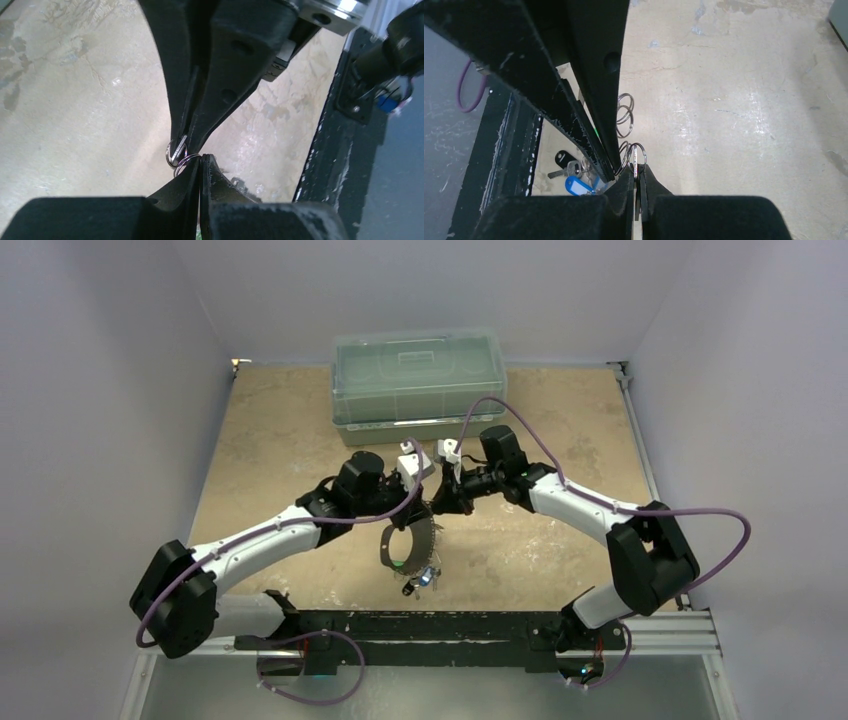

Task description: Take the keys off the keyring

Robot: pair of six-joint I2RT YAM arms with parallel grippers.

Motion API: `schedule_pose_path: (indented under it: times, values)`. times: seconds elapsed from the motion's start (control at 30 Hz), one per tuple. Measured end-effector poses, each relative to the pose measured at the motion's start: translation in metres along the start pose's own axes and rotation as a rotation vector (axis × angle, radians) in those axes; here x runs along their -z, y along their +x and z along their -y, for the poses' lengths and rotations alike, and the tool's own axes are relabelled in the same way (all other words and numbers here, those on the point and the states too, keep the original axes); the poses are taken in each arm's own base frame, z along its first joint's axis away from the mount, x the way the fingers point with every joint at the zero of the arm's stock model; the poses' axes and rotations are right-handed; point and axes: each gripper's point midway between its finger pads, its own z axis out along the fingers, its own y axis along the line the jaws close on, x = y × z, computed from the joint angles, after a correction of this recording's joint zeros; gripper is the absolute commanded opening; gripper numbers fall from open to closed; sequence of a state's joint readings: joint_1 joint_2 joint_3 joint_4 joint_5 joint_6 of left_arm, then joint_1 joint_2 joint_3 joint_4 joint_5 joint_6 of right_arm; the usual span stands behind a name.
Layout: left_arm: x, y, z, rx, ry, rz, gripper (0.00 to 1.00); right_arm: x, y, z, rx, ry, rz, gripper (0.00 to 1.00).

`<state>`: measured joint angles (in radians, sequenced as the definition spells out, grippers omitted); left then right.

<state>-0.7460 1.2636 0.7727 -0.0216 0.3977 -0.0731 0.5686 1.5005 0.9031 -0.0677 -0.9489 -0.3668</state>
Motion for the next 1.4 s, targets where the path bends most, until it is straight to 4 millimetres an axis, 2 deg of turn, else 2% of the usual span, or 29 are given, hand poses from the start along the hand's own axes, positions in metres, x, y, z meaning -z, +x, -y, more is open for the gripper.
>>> schedule_pose_path:
  times: [0.2, 0.4, 0.53, 0.6, 0.8, 0.93, 1.0, 1.17, 1.2, 1.27, 1.4]
  values:
    - [0.003, -0.004, -0.003, 0.175, 0.003, 0.061, 0.00, -0.001, -0.004, 0.002, 0.015, 0.003, 0.016, 0.00]
    - [0.012, -0.007, -0.015, 0.417, 0.004, 0.091, 0.00, -0.004, -0.006, 0.007, 0.034, 0.012, 0.031, 0.00]
    - [0.018, -0.007, -0.022, 0.503, 0.001, 0.108, 0.00, -0.005, -0.004, 0.006, 0.041, 0.013, 0.034, 0.00]
    - [0.020, -0.008, -0.025, 0.536, -0.005, 0.120, 0.00, -0.006, -0.002, 0.005, 0.036, 0.009, 0.030, 0.00]
    - [0.029, -0.001, -0.059, 0.656, -0.109, 0.166, 0.00, -0.008, 0.001, -0.009, 0.021, -0.053, 0.033, 0.00]
    - [0.030, 0.002, -0.062, 0.675, -0.117, 0.171, 0.00, -0.009, 0.005, -0.015, 0.010, -0.076, 0.029, 0.00]
    - [0.030, 0.001, -0.060, 0.659, -0.105, 0.172, 0.00, -0.009, 0.005, -0.015, 0.010, -0.076, 0.029, 0.00]
    - [0.033, 0.003, -0.049, 0.445, -0.026, 0.143, 0.39, -0.009, 0.005, -0.015, 0.011, -0.078, 0.030, 0.00]
    - [0.035, 0.005, -0.046, 0.384, -0.004, 0.129, 0.42, -0.009, 0.005, -0.016, 0.012, -0.079, 0.030, 0.00]
    - [0.039, 0.005, -0.039, 0.250, 0.045, 0.112, 0.44, -0.009, 0.005, -0.016, 0.016, -0.083, 0.032, 0.00]
    - [0.054, 0.008, -0.021, -0.095, 0.150, 0.110, 0.43, -0.009, 0.004, -0.018, 0.044, -0.102, 0.037, 0.00]
